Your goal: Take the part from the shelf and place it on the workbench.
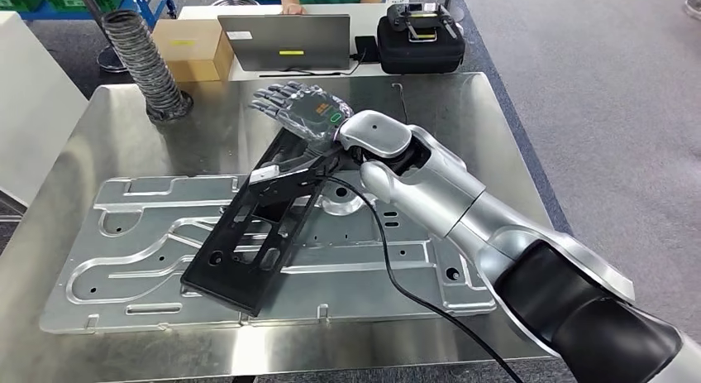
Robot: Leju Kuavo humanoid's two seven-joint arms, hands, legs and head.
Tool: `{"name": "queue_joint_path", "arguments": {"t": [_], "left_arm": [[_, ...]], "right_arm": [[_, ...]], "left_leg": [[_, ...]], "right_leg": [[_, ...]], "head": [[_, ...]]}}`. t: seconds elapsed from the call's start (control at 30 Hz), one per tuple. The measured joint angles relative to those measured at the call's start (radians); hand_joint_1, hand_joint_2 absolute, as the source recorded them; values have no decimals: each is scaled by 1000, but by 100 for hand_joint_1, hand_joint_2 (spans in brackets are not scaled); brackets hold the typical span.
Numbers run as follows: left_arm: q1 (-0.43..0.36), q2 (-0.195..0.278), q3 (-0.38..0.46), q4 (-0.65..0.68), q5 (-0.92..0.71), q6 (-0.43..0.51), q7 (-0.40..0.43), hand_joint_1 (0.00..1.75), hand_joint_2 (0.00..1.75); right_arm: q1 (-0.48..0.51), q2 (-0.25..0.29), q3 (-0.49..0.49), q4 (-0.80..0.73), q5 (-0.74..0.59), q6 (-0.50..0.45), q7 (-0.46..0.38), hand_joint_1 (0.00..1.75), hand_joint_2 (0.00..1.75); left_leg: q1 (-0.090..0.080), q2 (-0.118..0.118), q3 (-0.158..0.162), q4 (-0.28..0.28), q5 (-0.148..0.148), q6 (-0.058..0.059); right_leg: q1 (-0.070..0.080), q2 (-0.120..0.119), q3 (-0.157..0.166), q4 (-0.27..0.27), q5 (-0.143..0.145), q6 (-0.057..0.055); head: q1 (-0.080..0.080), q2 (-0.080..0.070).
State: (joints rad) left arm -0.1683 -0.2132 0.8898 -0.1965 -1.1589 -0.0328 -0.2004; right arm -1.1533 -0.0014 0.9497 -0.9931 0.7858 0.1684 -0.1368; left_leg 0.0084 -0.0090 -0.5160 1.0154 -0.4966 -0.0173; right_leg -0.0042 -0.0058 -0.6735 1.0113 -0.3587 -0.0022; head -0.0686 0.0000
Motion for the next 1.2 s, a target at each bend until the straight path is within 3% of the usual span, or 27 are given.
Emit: {"name": "queue_joint_path", "arguments": {"t": [0.07, 0.1, 0.13, 0.17, 0.23, 0.27, 0.3, 0.33, 0.4, 0.47, 0.5, 0.57, 0.6, 0.63, 0.67, 0.73, 0.77, 0.8, 0.83, 0.87, 0.9, 0.97, 1.0, 1.03, 1.1, 1.13, 1.2], "left_arm": [[1, 0, 2, 0, 0, 0, 0, 0, 0], [1, 0, 3, 0, 0, 0, 0, 0, 0], [1, 0, 4, 0, 0, 0, 0, 0, 0], [1, -1, 4, 0, 1, 0, -1, 0, 0], [0, 0, 5, 0, 3, 0, -1, 0, 0], [1, 0, 6, 0, 4, 0, -2, 0, 0], [1, 0, 6, 0, 4, 0, -2, 0, 0], [1, 0, 6, 0, 5, 0, -2, 0, 0], [2, 0, 6, 0, 6, 1, -2, 0, 0], [2, -1, 7, 0, 7, 2, -3, 0, 0], [2, -1, 7, 0, 7, 2, -3, 0, 0], [4, -1, 7, 0, 8, 3, -4, 0, 0], [5, -1, 7, 0, 9, 3, -5, 0, 0], [6, -1, 7, 0, 9, 3, -5, 0, 0], [8, -1, 7, 0, 10, 3, -5, 0, 0], [10, 0, 7, 0, 10, 3, -5, 0, 0], [10, 0, 7, 0, 10, 3, -5, 0, 0], [10, 0, 7, 0, 11, 3, -5, 0, 0], [10, 0, 7, 0, 12, 3, -5, 0, 0], [10, 1, 7, 0, 13, 3, -5, 0, 0], [9, 1, 8, 0, 13, 3, -5, 0, 0], [6, 3, 8, 0, 14, 3, -5, 0, 0], [4, 3, 8, 0, 14, 3, -5, 0, 0], [3, 3, 8, 0, 14, 3, -5, 0, 0], [4, 3, 8, 0, 14, 3, -5, 0, 0], [4, 3, 8, 1, 14, 2, -5, 0, 0], [3, 3, 8, 1, 14, 2, -6, 0, 0]], "right_arm": [[-1, 1, 1, 2, -1, -1, -1, 0, 0], [-1, 2, 1, 4, -1, -1, -1, 0, 0], [-1, 1, 2, 6, -1, -1, -1, 0, 0], [-1, 0, 2, 8, -1, -1, -1, 0, 0], [-1, 0, 2, 11, -1, -1, -1, 0, 0], [-1, 0, 3, 12, -1, -1, -1, 0, 0], [0, 0, 4, 13, -1, -1, -1, 0, 0], [0, 0, 4, 14, -1, -2, -1, 0, 0], [0, 0, 5, 15, -1, -4, -1, 0, 0], [-2, 0, 5, 15, -1, -8, -1, 0, 0], [-3, -1, 5, 16, 0, -10, 0, 0, 0], [-4, -3, 5, 19, 2, -13, 1, 0, 0], [-5, -5, 5, 22, 4, -15, 1, 0, 0], [-5, -5, 5, 25, 5, -18, 2, 0, 0], [-5, -6, 5, 29, 7, -22, 2, 0, 0], [-5, -8, 5, 39, 11, -34, 2, 0, 0], [-4, -9, 5, 45, 15, -40, 2, 0, 0], [-3, -10, 5, 51, 18, -46, 2, 0, 0], [-2, -12, 5, 57, 21, -51, 2, 0, 0], [-1, -14, 5, 62, 23, -56, 2, 0, 0], [0, -16, 5, 66, 26, -61, 2, 0, 0], [-1, -19, 3, 73, 33, -68, 2, 0, 0], [-1, -20, 1, 77, 38, -71, 2, 0, 0], [-2, -21, 0, 81, 41, -75, 2, 0, 0], [-1, -26, -1, 92, 47, -79, 2, 0, 0], [-1, -29, -1, 98, 50, -81, 2, 0, 0], [0, -36, -3, 109, 55, -82, 1, 0, 0]], "left_leg": [[-1, 0, -3, -12, 9, 14], [1, 2, -11, -13, 19, 22], [3, 5, -22, -14, 31, 31], [5, 7, -35, -16, 44, 38], [4, 9, -66, -14, 69, 44], [4, 9, -83, -13, 81, 43], [3, 10, -100, -11, 93, 42], [3, 10, -118, -8, 105, 41], [3, 11, -148, -2, 126, 36], [1, 10, -166, 1, 144, 27], [1, 10, -168, 0, 154, 22], [1, 9, -172, -11, 176, 10], [1, 9, -178, -11, 174, 5], [1, 8, -188, 3, 152, 1], [2, 8, -203, 38, 109, -3], [4, 8, -237, 168, 1, -8], [4, 8, -249, 238, -30, -11], [4, 8, -250, 290, -36, -13], [4, 8, -236, 310, -16, -14], [4, 8, -206, 295, 14, -12], [4, 8, -157, 246, 37, -9], [0, 7, -34, 89, 19, 0], [-2, 6, 7, 27, -1, 6], [-6, 6, 27, -10, -16, 11], [-4, 8, 16, -22, -1, 25], [-3, 10, 6, -23, 12, 34], [0, 15, -22, -25, 42, 47]], "right_leg": [[0, 1, -4, -4, 15, 11], [0, 2, -11, 3, 4, 16], [-1, 3, -22, 26, -26, 21], [-2, 4, -39, 69, -73, 26], [-4, 5, -75, 203, -176, 31], [-4, 5, -86, 267, -200, 33], [-4, 5, -84, 307, -197, 34], [-4, 5, -65, 313, -174, 33], [-3, 5, 24, 225, -125, 26], [2, 5, 132, 74, -141, 16], [5, 6, 164, 24, -156, 12], [6, 6, 171, -9, -155, 1], [5, 4, 162, -12, -143, -6], [2, 2, 150, -15, -129, -14], [-1, -1, 136, -17, -114, -22], [0, -2, 102, -17, -85, -30], [1, -2, 85, -16, -71, -30], [2, -2, 67, -15, -58, -29], [2, -2, 49, -13, -44, -27], [2, -2, 31, -11, -31, -25], [2, -1, 16, -9, -19, -22], [4, 0, -7, -3, 2, -14], [5, -1, -12, -3, 13, -9], [5, -1, -15, -5, 23, -3], [3, 0, -20, -11, 37, 9], [2, 1, -28, 0, 19, 15], [-2, 5, -58, 78, -76, 26]], "head": [[0, 0], [0, 0], [0, 0], [0, 0], [0, 0], [0, 0], [0, 0], [0, 0], [0, 0], [0, 0], [0, 0], [0, 0], [0, 0], [0, 0], [0, 0], [0, 0], [0, 0], [0, 0], [0, 0], [0, 0], [0, 0], [0, 0], [0, 0], [0, 0], [0, 0], [0, 0], [0, 0]]}}
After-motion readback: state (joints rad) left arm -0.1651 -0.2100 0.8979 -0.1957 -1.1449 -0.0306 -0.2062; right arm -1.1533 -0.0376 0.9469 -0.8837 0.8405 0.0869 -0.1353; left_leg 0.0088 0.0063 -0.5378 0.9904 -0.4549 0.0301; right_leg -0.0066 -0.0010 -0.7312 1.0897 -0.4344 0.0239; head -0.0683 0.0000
